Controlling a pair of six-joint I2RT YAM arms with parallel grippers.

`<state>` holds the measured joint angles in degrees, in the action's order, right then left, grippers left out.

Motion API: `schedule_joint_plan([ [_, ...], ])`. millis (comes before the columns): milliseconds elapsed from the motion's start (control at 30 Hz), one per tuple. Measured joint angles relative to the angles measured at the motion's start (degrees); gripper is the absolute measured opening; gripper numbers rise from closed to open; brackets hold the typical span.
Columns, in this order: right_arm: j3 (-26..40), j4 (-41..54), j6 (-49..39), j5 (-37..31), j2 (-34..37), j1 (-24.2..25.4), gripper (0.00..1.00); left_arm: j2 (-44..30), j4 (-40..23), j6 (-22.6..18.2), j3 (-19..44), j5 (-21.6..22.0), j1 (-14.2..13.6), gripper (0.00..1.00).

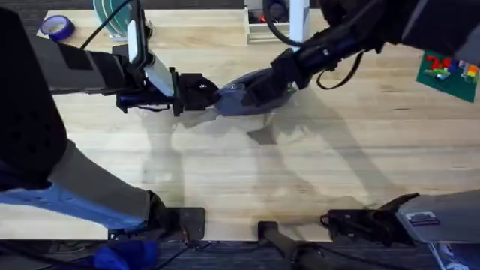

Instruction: Unzip the bag, pick up the pens from the table one at a time and place them inside, then zip the bag closed.

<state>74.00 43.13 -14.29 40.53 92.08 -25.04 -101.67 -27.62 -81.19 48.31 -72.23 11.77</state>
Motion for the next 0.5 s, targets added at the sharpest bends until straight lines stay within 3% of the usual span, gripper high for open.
schedule_joint_plan([
  [267,0.1,-4.9,13.3,0.0,5.4,0.0,0.997,0.0,0.0,0.0,0.0,0.0,0.0,0.042],
  [500,0.1,-6.5,17.6,-1.4,6.7,0.1,0.997,0.0,0.0,0.0,0.0,0.0,0.0,0.042],
])
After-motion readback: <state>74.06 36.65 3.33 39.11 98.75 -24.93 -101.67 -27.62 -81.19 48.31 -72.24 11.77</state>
